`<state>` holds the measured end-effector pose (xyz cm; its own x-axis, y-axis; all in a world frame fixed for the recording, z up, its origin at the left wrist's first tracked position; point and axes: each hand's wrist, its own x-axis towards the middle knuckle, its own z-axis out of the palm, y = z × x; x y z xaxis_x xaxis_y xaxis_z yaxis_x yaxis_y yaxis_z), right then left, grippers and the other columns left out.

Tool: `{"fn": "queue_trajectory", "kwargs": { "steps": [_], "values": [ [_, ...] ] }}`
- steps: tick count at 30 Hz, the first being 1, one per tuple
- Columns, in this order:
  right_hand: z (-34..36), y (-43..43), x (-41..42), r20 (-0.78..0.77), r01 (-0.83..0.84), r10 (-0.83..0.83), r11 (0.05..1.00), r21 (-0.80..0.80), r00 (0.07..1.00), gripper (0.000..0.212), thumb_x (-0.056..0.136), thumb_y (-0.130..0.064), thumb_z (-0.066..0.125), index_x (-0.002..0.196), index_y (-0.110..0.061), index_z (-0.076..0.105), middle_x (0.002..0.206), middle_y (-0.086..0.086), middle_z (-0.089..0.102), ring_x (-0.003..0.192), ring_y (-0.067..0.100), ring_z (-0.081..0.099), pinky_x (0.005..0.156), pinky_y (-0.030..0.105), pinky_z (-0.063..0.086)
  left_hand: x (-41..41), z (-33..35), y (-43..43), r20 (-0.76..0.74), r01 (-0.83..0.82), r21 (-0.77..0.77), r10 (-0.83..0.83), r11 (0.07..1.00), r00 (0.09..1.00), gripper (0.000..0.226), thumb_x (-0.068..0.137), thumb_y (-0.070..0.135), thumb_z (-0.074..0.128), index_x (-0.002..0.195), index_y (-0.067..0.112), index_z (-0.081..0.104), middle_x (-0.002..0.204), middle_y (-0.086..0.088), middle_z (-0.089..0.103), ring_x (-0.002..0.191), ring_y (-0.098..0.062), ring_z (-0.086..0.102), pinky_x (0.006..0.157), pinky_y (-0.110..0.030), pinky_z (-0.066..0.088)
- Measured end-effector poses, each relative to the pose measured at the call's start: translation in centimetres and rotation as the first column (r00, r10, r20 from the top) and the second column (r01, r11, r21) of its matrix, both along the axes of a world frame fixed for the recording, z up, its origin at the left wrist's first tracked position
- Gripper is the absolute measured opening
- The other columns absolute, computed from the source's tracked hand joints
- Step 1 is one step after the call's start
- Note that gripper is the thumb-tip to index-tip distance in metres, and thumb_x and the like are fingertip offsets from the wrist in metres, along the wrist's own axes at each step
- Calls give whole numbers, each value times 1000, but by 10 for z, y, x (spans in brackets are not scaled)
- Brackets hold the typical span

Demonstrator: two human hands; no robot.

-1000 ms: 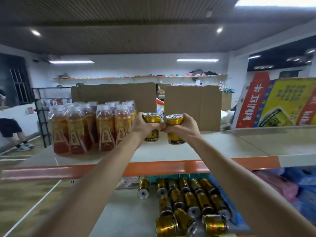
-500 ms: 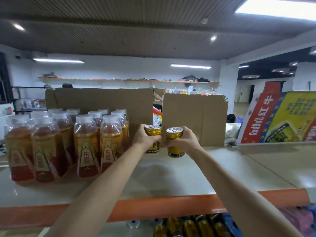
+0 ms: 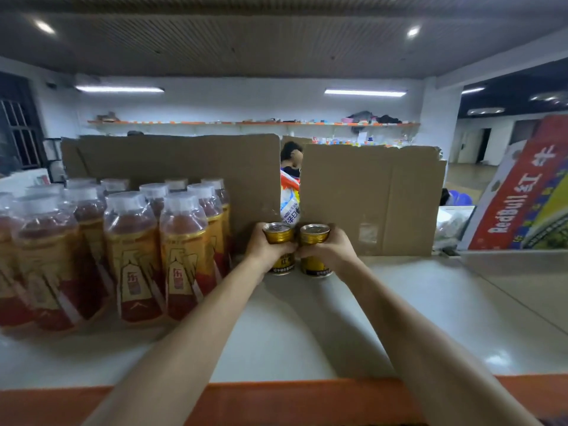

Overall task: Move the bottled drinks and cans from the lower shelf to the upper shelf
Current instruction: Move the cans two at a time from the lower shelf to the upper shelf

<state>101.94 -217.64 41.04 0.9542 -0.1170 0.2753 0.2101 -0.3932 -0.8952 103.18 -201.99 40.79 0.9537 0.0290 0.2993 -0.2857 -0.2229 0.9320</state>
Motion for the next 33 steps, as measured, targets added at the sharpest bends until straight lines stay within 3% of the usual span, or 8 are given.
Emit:
{"fn": "queue_trajectory", "kwargs": {
  "steps": [2,6,9,11,14,21,27,33],
  "values": [
    [-4,2,1,24,-16,15,999,41,1000,48,36,-28,85,82,-18,77,85,5,77,85,21,74,83,44,59,3,-3,2,9,22,-12,-22,1000,1000,48,57,14,91,101,12,70,100,-7,73,97,-23,69,92,-38,54],
    [-11,-3,4,29,-58,57,996,68,998,61,42,-25,92,98,-13,73,92,5,76,87,18,73,86,43,59,3,-9,1,27,42,-24,-41,999,999,37,64,10,89,91,21,65,94,-2,71,88,-15,66,87,-31,53],
    [-14,-10,7,-58,-32,35,998,52,998,84,41,-24,99,114,-11,59,103,1,73,94,15,71,87,35,58,7,-13,3,-10,47,15,-47,999,999,67,55,22,92,112,13,59,110,-5,69,101,-19,66,94,-38,52],
    [-18,-14,11,-95,-16,17,1000,14,995,97,30,-33,97,117,-10,60,104,3,73,95,16,71,85,34,59,5,-13,5,-20,7,82,-6,997,1000,70,56,20,92,114,14,53,116,-5,63,106,-21,62,95,-38,50],
    [-24,-20,15,-92,2,-5,999,-34,996,91,28,-33,91,111,-9,64,100,4,74,95,20,72,81,36,61,7,-16,7,5,-135,202,137,970,991,95,43,40,90,124,12,51,124,-10,56,113,-27,58,97,-44,50],
    [-23,-14,-4,5,84,-84,996,-38,996,63,58,-10,91,109,-15,54,103,-2,66,92,12,64,72,21,52,7,-18,8,107,-210,234,190,949,976,73,61,28,91,122,9,56,120,-11,62,110,-27,59,94,-40,49],
    [-24,-9,-8,44,113,-110,990,-88,993,66,63,-13,90,120,-13,55,109,-3,64,100,16,63,86,30,53,5,-20,8,152,-228,247,194,942,969,68,66,27,88,124,12,56,123,-9,62,114,-26,57,95,-35,46],
    [-24,-6,-10,42,124,-120,985,-116,992,66,66,-15,88,122,-14,55,112,-1,64,101,18,62,81,27,48,4,-20,5,160,-244,299,204,923,966,71,66,31,88,126,11,56,125,-10,63,117,-28,57,100,-38,45]
  ]
}}
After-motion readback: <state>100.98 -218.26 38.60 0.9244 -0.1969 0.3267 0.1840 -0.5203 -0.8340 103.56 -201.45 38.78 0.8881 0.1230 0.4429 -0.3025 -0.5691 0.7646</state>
